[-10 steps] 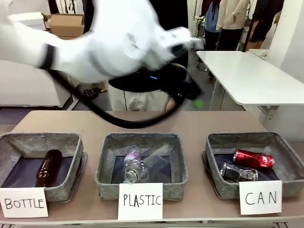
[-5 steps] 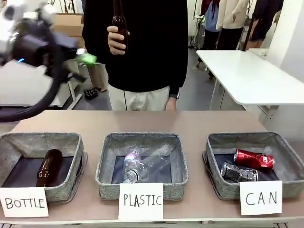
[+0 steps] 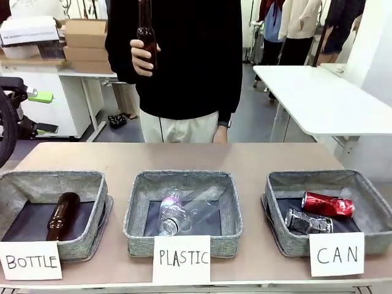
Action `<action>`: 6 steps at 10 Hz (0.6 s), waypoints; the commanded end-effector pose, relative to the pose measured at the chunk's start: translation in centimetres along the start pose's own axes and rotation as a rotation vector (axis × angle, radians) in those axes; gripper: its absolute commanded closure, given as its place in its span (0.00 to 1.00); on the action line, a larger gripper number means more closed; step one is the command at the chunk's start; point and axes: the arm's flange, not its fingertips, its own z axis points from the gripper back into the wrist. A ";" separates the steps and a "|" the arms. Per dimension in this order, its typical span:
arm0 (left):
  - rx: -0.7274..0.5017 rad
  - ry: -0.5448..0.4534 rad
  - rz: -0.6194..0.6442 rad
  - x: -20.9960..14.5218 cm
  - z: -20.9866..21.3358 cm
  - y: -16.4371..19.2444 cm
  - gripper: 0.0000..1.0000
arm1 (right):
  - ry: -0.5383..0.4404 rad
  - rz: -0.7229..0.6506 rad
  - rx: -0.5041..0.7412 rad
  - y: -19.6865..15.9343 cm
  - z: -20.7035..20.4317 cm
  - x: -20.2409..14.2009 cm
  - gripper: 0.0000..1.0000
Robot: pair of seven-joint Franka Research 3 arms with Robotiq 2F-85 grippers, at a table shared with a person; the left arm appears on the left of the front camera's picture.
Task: Sort the can waste into the basket.
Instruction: Pick up the can waste from the table and place it in the right Fabric basket.
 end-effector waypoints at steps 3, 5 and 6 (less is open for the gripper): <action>-0.028 -0.007 -0.009 0.9 0.7 -0.4 0.00 | 0.000 0.001 -0.005 0.2 0.3 0.0 0.00; -0.028 -0.007 -0.009 0.9 0.7 -0.4 0.00 | 0.000 0.001 -0.005 0.2 0.3 0.0 0.00; -0.028 -0.007 -0.009 0.9 0.7 -0.4 0.00 | 0.000 0.001 -0.005 0.2 0.3 0.0 0.00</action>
